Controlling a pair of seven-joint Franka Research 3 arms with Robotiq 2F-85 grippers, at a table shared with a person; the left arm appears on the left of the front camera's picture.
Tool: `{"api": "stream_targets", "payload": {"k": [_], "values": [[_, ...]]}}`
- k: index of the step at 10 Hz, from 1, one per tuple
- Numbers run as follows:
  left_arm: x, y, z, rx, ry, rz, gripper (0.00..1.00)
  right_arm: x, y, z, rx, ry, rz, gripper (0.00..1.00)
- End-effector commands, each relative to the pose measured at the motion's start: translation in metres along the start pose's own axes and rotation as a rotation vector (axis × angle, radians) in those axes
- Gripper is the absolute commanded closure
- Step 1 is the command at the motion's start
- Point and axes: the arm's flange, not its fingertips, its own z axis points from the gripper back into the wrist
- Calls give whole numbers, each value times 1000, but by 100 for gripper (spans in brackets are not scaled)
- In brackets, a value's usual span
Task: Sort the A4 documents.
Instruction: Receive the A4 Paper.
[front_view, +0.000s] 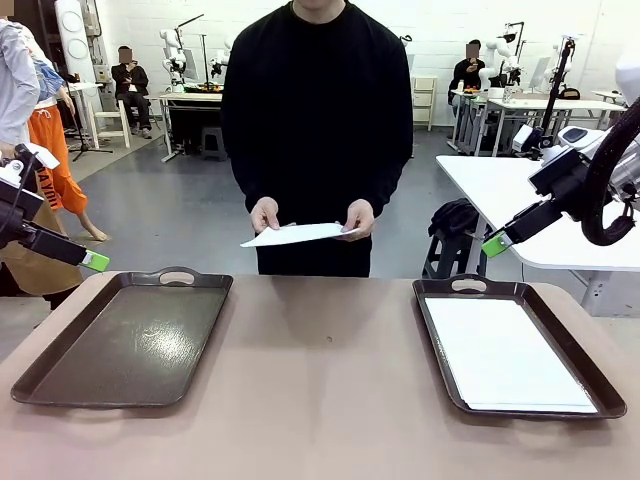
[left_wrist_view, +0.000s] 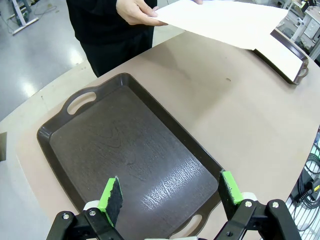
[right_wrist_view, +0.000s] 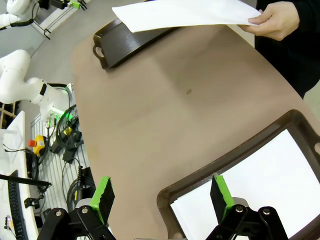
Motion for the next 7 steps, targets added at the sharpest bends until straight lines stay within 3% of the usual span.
{"api": "stream_targets", "payload": {"k": [1, 7], "values": [[-2, 3, -2, -16, -14, -11, 0, 1, 1, 0, -4, -4, 7, 0], [-2, 3, -2, -16, -14, -11, 0, 1, 1, 0, -4, -4, 7, 0]]}}
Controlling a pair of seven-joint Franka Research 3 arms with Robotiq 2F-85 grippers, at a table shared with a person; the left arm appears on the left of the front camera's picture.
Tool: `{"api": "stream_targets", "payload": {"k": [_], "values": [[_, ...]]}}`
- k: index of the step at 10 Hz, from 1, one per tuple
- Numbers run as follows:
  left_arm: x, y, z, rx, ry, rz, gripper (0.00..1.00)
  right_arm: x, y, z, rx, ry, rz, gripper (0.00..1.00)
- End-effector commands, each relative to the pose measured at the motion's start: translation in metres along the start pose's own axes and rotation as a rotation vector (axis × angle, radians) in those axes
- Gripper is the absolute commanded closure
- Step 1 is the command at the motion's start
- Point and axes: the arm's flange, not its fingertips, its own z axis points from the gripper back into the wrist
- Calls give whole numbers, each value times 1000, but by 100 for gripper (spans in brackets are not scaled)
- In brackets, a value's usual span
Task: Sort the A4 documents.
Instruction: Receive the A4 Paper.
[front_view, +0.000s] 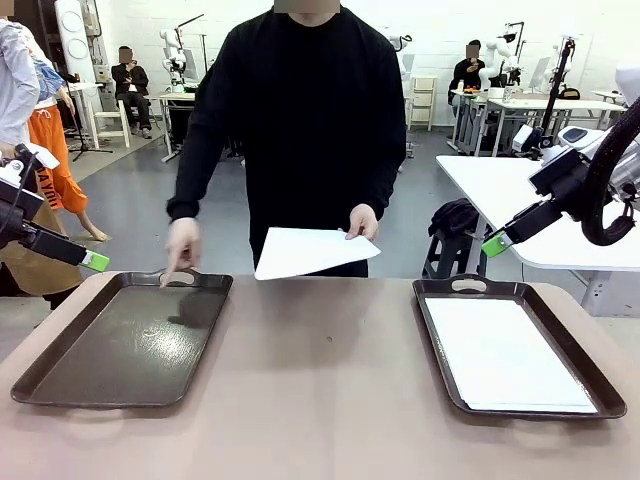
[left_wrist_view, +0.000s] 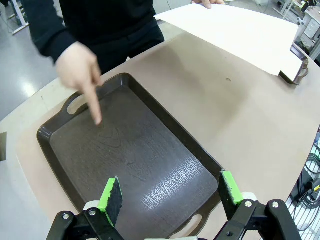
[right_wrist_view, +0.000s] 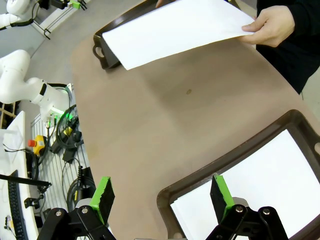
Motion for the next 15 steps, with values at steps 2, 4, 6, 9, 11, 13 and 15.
{"api": "stream_targets", "payload": {"k": [2, 4, 6, 9, 11, 13, 15], "values": [[-2, 3, -2, -16, -14, -11, 0, 1, 1, 0, -4, -4, 7, 0], [-2, 3, -2, -16, -14, -11, 0, 1, 1, 0, -4, -4, 7, 0], [-2, 3, -2, -16, -14, -11, 0, 1, 1, 0, -4, -4, 7, 0], [-2, 3, -2, -16, -14, -11, 0, 1, 1, 0, -4, -4, 7, 0], [-2, 3, -2, -16, -14, -11, 0, 1, 1, 0, -4, -4, 7, 0], [0, 0, 0, 0, 0, 0, 0, 1, 1, 0, -4, -4, 7, 0], [19, 8, -33, -150, -53, 122, 0, 1, 1, 0, -4, -4, 7, 0]]}}
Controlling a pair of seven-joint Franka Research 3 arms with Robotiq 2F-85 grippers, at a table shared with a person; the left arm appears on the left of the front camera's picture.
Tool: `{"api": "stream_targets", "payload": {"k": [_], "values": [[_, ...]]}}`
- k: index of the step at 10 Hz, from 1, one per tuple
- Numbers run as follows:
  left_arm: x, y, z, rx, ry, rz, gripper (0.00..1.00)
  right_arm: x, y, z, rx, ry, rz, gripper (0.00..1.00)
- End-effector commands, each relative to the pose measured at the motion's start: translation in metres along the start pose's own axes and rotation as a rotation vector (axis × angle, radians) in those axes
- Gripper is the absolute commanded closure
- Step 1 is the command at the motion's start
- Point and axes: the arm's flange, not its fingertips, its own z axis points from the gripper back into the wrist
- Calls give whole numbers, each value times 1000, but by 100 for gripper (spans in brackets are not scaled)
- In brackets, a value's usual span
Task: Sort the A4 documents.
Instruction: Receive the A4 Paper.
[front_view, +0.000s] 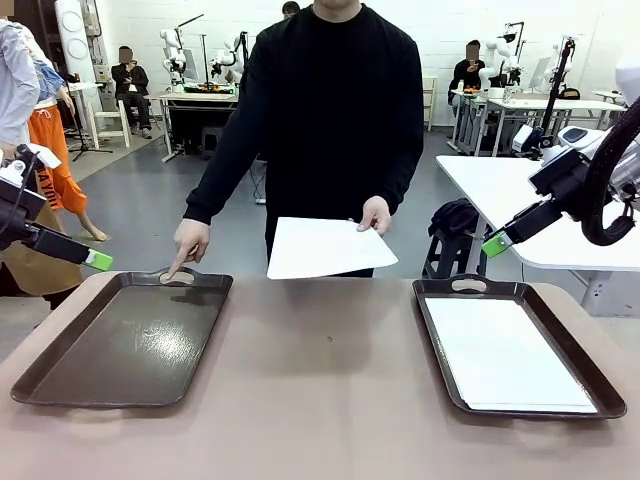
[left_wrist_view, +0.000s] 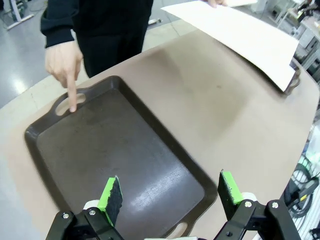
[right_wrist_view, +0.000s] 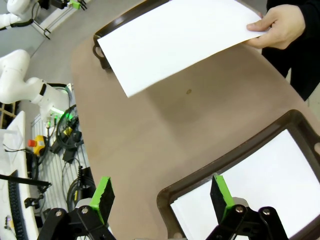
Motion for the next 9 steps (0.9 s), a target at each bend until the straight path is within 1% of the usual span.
{"api": "stream_targets", "payload": {"k": [1, 2, 4, 5, 7, 9], "values": [[33, 12, -49, -152, -26, 108, 0, 1, 1, -1, -3, -4, 7, 0], [52, 8, -79, -217, -11, 155, 0, 1, 1, -1, -3, -4, 7, 0], [88, 1, -122, -351, -12, 271, 0, 1, 1, -1, -3, -4, 7, 0], [100, 1, -142, -387, 10, 327, 0, 1, 1, -1, -3, -4, 7, 0], [113, 0, -180, -460, 33, 425, 0, 1, 1, -1, -3, -4, 7, 0], [122, 0, -206, -498, 57, 480, 0, 1, 1, -1, -3, -4, 7, 0]]}}
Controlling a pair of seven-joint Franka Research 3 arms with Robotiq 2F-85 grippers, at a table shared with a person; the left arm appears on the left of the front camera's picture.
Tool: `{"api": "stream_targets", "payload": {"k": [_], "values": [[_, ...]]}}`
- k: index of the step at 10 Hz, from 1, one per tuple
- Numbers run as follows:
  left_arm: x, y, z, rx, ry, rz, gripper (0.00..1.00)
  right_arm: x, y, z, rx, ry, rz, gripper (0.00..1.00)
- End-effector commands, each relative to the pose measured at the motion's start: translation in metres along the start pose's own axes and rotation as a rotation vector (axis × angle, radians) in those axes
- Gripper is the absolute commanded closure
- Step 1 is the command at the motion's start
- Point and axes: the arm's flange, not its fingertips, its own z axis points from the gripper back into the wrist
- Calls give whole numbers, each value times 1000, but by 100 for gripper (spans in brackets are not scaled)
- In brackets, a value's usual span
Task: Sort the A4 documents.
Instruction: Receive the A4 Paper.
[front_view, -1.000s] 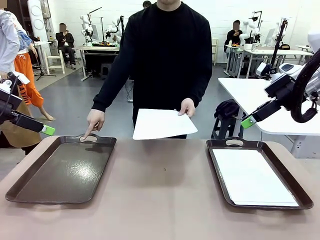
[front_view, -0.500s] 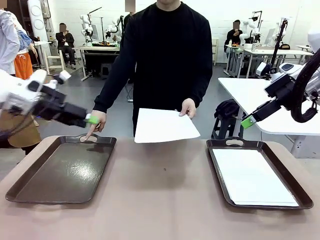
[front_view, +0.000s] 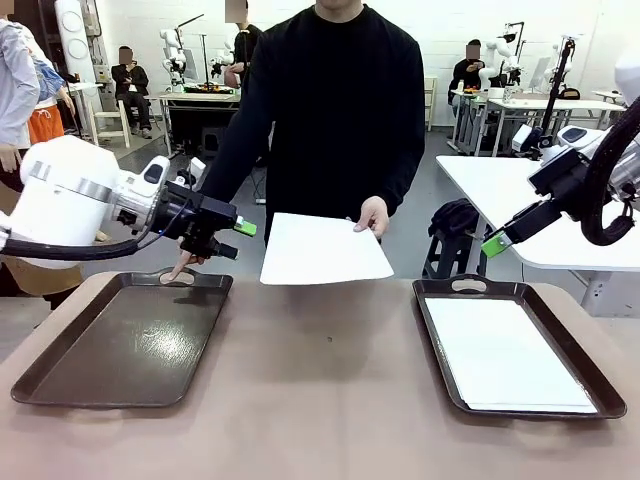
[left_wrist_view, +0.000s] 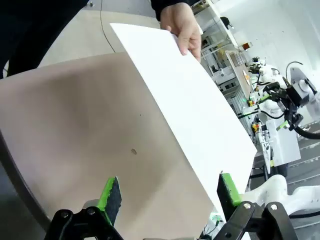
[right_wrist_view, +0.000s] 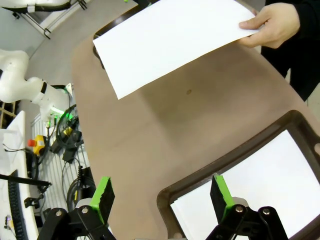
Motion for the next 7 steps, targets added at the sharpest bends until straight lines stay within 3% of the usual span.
{"api": "stream_targets", "payload": {"k": [1, 4, 7], "values": [[16, -6, -9, -51, -4, 27, 0, 0, 0, 0, -3, -5, 5, 0], [17, 0, -31, -153, -13, 22, 0, 0, 0, 0, -3, -5, 5, 0], [16, 17, -60, -231, 10, 101, 0, 0, 0, 0, -3, -5, 5, 0]]}}
